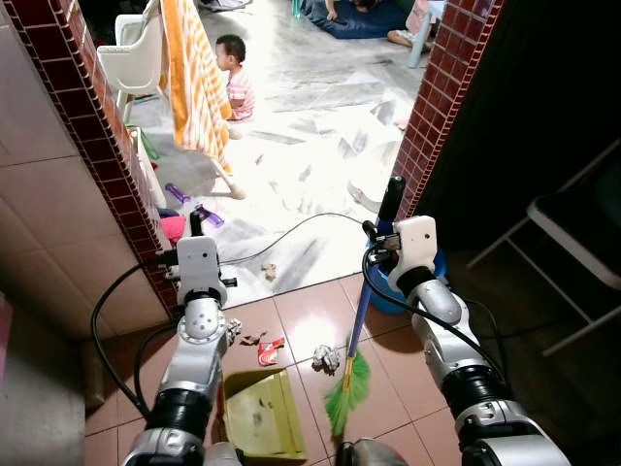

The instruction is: Sweep floor

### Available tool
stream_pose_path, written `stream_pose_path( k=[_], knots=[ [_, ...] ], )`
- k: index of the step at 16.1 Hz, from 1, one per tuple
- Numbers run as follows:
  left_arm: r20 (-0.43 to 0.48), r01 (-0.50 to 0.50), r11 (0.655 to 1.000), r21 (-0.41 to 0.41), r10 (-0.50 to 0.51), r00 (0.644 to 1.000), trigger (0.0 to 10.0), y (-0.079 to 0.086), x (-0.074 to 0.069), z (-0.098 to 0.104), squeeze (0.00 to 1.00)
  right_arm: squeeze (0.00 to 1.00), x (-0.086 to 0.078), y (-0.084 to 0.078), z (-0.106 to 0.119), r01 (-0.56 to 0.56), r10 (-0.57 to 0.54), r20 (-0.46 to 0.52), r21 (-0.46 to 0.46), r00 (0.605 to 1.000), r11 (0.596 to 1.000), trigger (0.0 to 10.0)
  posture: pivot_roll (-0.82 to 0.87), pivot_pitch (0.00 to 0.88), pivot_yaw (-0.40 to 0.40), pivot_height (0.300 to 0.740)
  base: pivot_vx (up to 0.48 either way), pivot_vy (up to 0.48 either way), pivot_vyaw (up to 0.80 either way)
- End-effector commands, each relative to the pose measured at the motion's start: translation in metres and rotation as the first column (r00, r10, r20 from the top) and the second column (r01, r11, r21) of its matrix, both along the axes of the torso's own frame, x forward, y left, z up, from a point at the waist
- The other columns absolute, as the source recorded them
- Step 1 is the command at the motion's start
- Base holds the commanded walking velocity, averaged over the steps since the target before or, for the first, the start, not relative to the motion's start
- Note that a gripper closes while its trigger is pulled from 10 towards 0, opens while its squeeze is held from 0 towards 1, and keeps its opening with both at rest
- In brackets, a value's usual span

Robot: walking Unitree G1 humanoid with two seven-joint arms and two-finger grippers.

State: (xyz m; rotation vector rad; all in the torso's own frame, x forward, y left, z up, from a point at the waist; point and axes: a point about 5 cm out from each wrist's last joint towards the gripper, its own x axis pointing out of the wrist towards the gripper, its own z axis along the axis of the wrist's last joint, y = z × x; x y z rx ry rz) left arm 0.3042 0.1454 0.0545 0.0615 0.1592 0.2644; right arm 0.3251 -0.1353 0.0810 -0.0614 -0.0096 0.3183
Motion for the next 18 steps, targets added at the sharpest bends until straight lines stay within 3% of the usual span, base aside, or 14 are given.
stream_pose_path(
  k=[1, 2, 3, 5, 7, 9, 13, 15, 17, 18],
  knots=[
    [-0.019, -0.029, 1.000, 0.008, 0.029, 0.999, 10.0, -0.002, 0.000, -0.006, 0.00, 0.00, 0.007, 0.003, 0.013, -0.040, 0.040, 0.050, -0.001, 0.998, 0.999, 10.0, -0.04, 0.000, -0.055, 0.740, 0.000, 0.000, 0.00],
    [-0.018, -0.040, 0.999, 0.010, 0.040, 0.999, 10.0, -0.003, 0.001, -0.007, 0.00, 0.00, 0.007, 0.006, 0.013, -0.067, 0.067, 0.052, 0.005, 0.996, 0.998, 10.0, -0.04, 0.000, -0.059, 0.740, 0.000, 0.000, 0.00],
    [0.023, -0.050, 0.996, -0.068, 0.051, 0.998, 10.0, -0.007, 0.002, -0.006, 0.00, 0.00, 0.006, 0.013, 0.015, -0.140, 0.139, 0.061, 0.015, 0.988, 0.990, 10.0, -0.04, 0.000, -0.064, 0.740, 0.000, 0.000, 0.00],
    [-0.055, -0.177, 0.984, -0.004, 0.176, 0.983, 10.0, -0.007, 0.002, -0.014, 0.00, 0.00, -0.001, 0.029, 0.016, -0.322, 0.320, 0.049, 0.063, 0.946, 0.944, 10.0, -0.04, 0.000, -0.072, 0.740, 0.000, 0.000, 0.00],
    [-0.042, -0.155, 0.988, -0.019, 0.154, 0.987, 10.0, -0.009, 0.002, -0.014, 0.00, 0.00, -0.007, 0.036, 0.014, -0.425, 0.425, 0.022, 0.105, 0.905, 0.899, 10.0, -0.04, 0.000, -0.073, 0.740, 0.000, 0.000, 0.00],
    [-0.042, -0.165, 0.986, -0.020, 0.164, 0.985, 10.0, -0.009, 0.002, -0.016, 0.00, 0.00, -0.018, 0.042, 0.011, -0.559, 0.565, -0.015, 0.134, 0.825, 0.819, 10.0, -0.04, 0.000, -0.073, 0.740, 0.000, 0.000, 0.00],
    [-0.039, -0.160, 0.987, -0.021, 0.159, 0.986, 10.0, -0.010, 0.003, -0.017, 0.00, 0.00, -0.034, 0.045, 0.013, -0.717, 0.734, -0.051, 0.174, 0.678, 0.675, 10.0, -0.05, 0.000, -0.070, 0.740, 0.000, 0.000, 0.00],
    [-0.034, -0.150, 0.988, -0.017, 0.150, 0.988, 10.0, -0.011, 0.004, -0.016, 0.00, 0.00, -0.038, 0.041, 0.014, -0.760, 0.779, -0.074, 0.182, 0.622, 0.624, 10.0, -0.05, 0.000, -0.068, 0.740, 0.000, 0.000, 0.00],
    [-0.023, -0.129, 0.991, -0.023, 0.129, 0.991, 10.0, -0.011, 0.006, -0.015, 0.00, 0.00, -0.035, 0.032, 0.019, -0.758, 0.776, -0.085, 0.170, 0.625, 0.629, 10.0, -0.05, 0.000, -0.066, 0.740, 0.000, 0.000, 0.00],
    [-0.027, -0.124, 0.992, -0.038, 0.123, 0.992, 10.0, -0.009, 0.007, -0.015, 0.00, 0.00, -0.027, 0.023, 0.021, -0.723, 0.732, -0.080, 0.118, 0.677, 0.681, 10.0, -0.05, 0.000, -0.066, 0.740, 0.000, 0.000, 0.00]
  ],
)
